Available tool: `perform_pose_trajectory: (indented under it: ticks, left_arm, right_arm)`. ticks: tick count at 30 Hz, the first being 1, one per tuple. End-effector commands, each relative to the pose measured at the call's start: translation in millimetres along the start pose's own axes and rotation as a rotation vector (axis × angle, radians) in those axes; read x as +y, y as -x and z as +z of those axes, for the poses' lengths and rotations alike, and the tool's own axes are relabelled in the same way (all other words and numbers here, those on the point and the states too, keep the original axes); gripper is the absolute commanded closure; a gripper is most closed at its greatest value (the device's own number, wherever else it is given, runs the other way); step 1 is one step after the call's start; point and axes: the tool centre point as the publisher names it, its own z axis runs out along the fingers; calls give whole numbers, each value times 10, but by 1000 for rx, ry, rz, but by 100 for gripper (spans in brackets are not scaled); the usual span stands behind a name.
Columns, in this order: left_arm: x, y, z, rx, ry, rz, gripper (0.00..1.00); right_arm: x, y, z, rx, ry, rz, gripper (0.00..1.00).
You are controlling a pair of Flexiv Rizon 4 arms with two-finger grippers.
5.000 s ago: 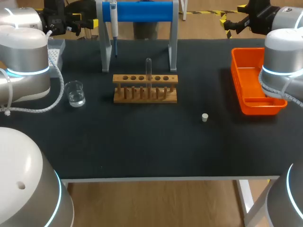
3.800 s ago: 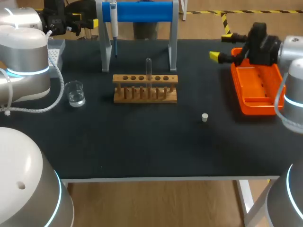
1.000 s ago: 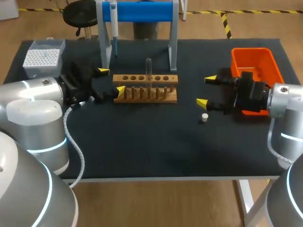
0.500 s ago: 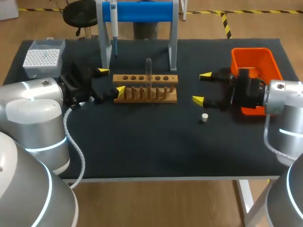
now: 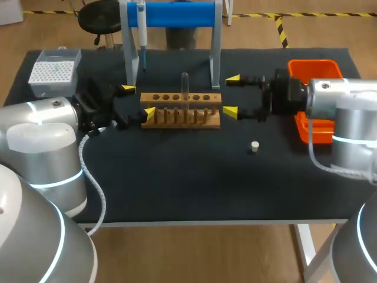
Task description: Invert the test tube, pick up the pipette, mount the tip to pipette, aspirate from beaker and dispense into the tube, eject the tip, return the pipette, and cap with the stopper.
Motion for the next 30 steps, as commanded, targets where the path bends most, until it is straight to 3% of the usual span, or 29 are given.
perform_pose_trajectory:
  ticks: [1, 17, 30]
  left_arm:
    - [11, -14, 2, -6, -4, 1, 0]
    - [11, -14, 2, -6, -4, 1, 0]
    - [11, -14, 2, -6, -4, 1, 0]
  right_arm:
    - [-91, 218, 200, 172, 10, 14, 0]
    - [-247, 667, 744, 267, 25, 45, 0]
    - [-305, 754, 1012, 292, 37, 55, 0]
